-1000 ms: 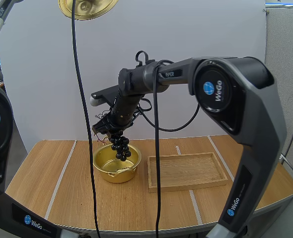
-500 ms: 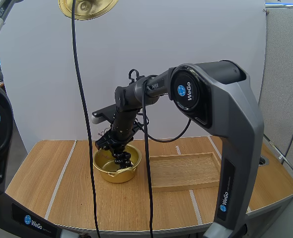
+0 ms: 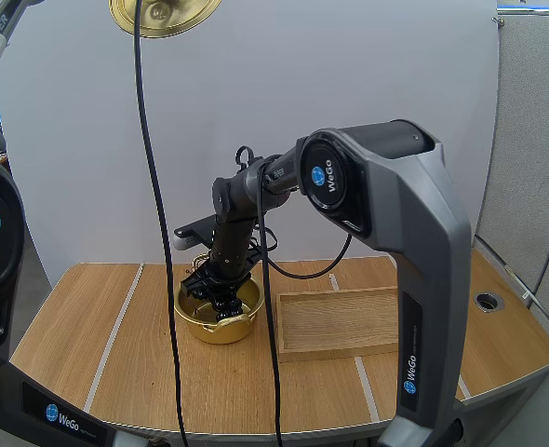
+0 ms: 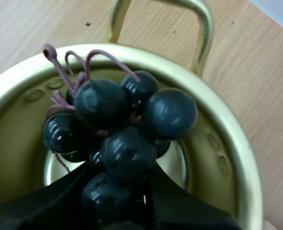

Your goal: Open the pot, put the grape inside, and close it

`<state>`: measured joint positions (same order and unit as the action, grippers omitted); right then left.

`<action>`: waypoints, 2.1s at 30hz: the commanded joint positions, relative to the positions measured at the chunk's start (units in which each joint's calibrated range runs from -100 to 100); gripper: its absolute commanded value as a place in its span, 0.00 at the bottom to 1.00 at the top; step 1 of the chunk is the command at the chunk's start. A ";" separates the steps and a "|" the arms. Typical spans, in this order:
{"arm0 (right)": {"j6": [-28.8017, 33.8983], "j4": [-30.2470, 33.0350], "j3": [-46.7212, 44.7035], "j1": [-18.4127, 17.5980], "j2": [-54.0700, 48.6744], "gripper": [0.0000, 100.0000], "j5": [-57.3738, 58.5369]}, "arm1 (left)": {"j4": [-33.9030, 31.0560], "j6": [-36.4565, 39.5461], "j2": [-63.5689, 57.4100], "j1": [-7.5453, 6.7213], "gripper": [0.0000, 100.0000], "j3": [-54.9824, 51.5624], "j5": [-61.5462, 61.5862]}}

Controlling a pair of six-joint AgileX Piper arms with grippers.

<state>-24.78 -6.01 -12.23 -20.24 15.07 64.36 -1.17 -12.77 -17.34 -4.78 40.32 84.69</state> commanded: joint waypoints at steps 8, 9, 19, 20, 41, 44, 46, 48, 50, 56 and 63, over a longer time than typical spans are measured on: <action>-0.12 -2.87 -0.74 0.01 0.32 0.00 8.48 | -0.54 0.35 -0.53 -0.17 0.00 0.46 -2.12; -0.12 -3.33 -0.74 0.01 0.32 0.00 8.48 | -0.54 0.35 -0.53 -0.17 0.00 0.46 -2.12; -0.12 -3.81 -0.74 0.01 0.32 0.08 8.48 | -0.54 0.35 -0.53 -0.17 0.00 0.46 -2.12; -0.12 -3.80 -0.74 0.01 0.32 0.20 8.48 | -0.54 0.35 -0.53 -0.17 0.00 0.46 -2.12; 0.93 -3.20 -0.52 0.01 -5.03 1.00 8.95 | -0.54 0.35 -0.53 -0.17 0.00 0.46 -2.12; 0.93 -3.20 -0.52 0.01 -8.01 1.00 8.63 | -0.54 0.35 -0.53 -0.17 0.00 0.46 -2.12; 0.93 -3.20 -0.52 0.01 -10.28 1.00 8.63 | -0.54 0.35 -0.53 -0.17 0.00 0.46 -2.12; 0.93 -3.30 -0.52 0.01 -12.42 1.00 8.63 | -0.54 0.35 -0.53 -0.17 0.00 0.46 -2.12; 0.93 -3.20 -0.52 0.01 -14.82 1.00 8.63 | -0.54 0.35 -0.53 -0.17 0.00 0.46 -2.12; 0.93 -3.20 -0.52 0.01 -22.05 1.00 9.56 | -0.54 0.35 -0.53 -0.17 0.00 0.46 -2.12; 1.33 -1.07 -0.52 0.01 -29.81 1.00 13.75 | -0.54 0.35 -0.53 -0.17 0.00 0.46 -2.12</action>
<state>-23.97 -8.51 -12.76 -20.24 -12.10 76.18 -1.17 -12.77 -17.34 -4.78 40.32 84.69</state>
